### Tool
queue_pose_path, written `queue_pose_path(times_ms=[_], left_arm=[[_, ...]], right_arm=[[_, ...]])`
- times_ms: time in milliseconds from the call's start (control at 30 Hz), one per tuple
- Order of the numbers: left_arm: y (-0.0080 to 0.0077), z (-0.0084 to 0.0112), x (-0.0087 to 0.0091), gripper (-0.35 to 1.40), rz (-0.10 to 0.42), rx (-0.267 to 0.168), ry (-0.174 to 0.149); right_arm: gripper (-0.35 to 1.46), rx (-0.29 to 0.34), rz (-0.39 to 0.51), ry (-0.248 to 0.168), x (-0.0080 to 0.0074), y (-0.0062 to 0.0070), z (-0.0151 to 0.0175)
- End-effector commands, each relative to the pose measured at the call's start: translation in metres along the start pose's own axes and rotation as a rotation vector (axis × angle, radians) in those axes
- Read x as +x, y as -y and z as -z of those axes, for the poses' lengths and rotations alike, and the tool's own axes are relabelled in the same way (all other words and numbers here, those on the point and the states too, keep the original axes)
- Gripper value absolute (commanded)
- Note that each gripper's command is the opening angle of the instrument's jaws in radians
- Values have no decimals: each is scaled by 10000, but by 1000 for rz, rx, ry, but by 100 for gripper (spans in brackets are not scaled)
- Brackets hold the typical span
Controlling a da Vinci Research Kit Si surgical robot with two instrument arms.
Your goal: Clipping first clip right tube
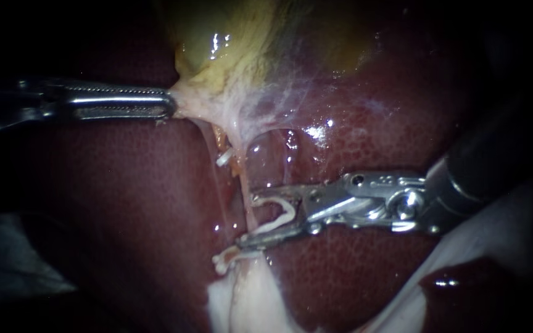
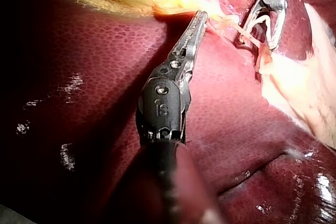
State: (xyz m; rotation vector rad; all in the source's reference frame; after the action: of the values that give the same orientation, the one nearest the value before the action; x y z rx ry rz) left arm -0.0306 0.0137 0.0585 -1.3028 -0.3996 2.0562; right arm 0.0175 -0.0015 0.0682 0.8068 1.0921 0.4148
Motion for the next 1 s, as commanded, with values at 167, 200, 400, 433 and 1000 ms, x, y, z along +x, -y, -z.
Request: queue_pose_path(times_ms=[167,200,400,433,1000], left_arm=[[0,-1,0,-35,0,1,0],[0,-1,0,-35,0,1,0],[0,-1,0,-35,0,1,0],[0,-1,0,-35,0,1,0],[-1,-3,1,-35,1,2,0]], right_arm=[[50,92,-62,-65,-1,2,-6],[50,110,-74,-80,-1,3,-6],[49,217,-128,-150,2,13,-11],[49,225,-131,-153,3,16,-11],[5,258,-144,-160,7,27,-11]])
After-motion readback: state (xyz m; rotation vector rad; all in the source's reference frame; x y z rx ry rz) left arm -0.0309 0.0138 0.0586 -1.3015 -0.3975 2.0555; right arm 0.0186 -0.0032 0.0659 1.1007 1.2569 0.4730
